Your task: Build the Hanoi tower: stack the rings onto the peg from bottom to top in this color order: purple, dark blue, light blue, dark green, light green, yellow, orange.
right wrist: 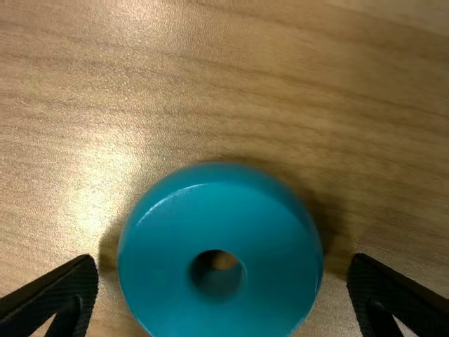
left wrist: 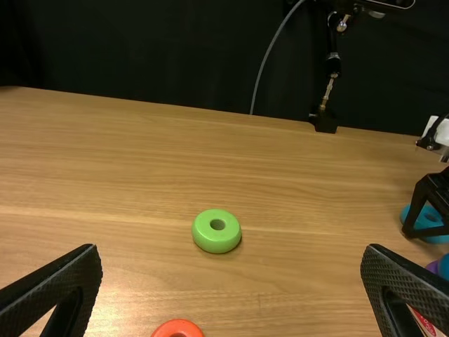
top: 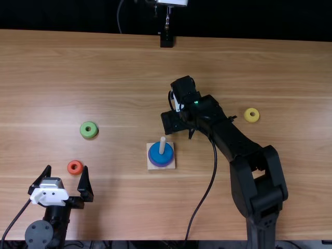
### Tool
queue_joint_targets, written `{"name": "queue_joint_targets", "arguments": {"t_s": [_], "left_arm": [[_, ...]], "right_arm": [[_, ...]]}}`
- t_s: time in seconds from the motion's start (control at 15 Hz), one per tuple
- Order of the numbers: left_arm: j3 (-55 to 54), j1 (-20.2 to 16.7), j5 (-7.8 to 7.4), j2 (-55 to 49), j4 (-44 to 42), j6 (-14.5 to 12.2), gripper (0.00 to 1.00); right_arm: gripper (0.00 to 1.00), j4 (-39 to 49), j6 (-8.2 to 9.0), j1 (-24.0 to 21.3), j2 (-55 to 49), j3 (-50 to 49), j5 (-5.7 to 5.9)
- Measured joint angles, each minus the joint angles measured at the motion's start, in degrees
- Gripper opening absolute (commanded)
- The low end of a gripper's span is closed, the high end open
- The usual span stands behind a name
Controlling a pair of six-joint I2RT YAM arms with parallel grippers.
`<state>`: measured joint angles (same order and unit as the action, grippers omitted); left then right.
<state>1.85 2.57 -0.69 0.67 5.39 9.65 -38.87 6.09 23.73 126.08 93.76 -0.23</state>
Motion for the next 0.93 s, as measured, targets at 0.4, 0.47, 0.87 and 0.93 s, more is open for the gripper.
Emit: {"name": "queue_joint_targets", "arguments": {"t_s": [0.4, 0.47, 0.87, 0.93], "left_arm": [[0.0, 0.0, -0.02, 0.0, 0.0, 0.0, 1.0], [0.0, 0.0, -0.02, 0.0, 0.0, 0.0, 1.0], [0.0, 0.0, 0.0, 0.0, 0.0, 0.0, 1.0], [0.0, 0.0, 0.02, 0.0, 0.0, 0.0, 1.0]], "right_arm": [[0.0, 0.2, -0.02, 0.0, 0.0, 0.0, -0.07], [0.0, 0.3, 0.0, 0.0, 0.0, 0.0, -0.02], [0.0, -1.9, -1.4, 0.0, -1.6, 0.0, -0.2], [0.0, -3.9, -2.47, 0.0, -3.8, 0.2, -0.2]]}}
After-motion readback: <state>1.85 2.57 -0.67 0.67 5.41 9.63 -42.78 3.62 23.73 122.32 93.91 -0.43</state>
